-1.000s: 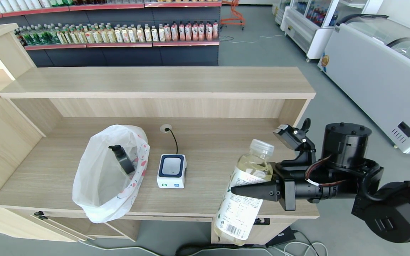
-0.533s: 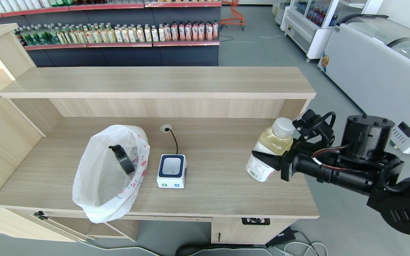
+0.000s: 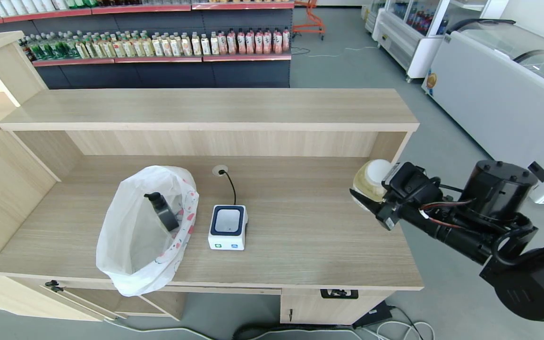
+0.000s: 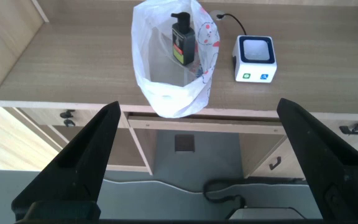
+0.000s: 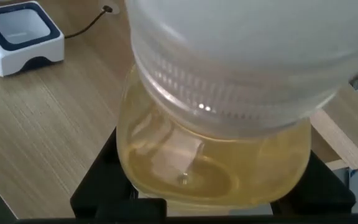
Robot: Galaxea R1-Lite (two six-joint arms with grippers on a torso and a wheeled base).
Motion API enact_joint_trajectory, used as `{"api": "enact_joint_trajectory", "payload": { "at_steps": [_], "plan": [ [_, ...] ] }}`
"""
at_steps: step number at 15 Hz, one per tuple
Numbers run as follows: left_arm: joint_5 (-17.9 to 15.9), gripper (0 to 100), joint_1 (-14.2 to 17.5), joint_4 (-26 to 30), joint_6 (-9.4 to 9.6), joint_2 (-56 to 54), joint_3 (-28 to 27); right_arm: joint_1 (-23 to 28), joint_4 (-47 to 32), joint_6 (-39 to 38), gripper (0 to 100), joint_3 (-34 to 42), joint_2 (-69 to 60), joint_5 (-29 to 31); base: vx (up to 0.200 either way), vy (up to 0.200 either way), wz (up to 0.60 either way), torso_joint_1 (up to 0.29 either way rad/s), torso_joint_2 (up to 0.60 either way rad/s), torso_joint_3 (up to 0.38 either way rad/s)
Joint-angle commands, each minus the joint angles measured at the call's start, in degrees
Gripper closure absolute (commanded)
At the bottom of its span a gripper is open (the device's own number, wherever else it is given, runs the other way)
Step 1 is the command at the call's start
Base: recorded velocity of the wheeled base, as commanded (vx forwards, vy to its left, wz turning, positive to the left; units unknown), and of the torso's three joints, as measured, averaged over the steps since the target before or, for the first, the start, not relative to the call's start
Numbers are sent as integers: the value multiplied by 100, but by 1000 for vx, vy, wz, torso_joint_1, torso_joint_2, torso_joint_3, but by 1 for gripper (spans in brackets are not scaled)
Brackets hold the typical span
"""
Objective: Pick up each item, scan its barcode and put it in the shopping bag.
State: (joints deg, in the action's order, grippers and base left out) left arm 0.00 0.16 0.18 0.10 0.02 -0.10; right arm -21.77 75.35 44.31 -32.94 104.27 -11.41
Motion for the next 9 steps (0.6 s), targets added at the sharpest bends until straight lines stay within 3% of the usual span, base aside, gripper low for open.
{"api": "enact_joint_trajectory", "payload": {
  "at_steps": [1, 8, 9],
  "plan": [
    [0, 0, 2, -1, -1, -2, 1, -2, 270, 113, 100, 103, 235, -2, 0, 0, 0, 0, 0, 0],
    [0, 0, 2, -1, -27, -2, 1, 15, 463, 130, 100, 191, 103, 122, 0, 0, 0, 0, 0, 0],
    [0, 0, 2, -1, -27, -2, 1, 15, 472, 139, 100, 183, 94, 122, 0, 200, 0, 2, 2, -2]
  ]
}}
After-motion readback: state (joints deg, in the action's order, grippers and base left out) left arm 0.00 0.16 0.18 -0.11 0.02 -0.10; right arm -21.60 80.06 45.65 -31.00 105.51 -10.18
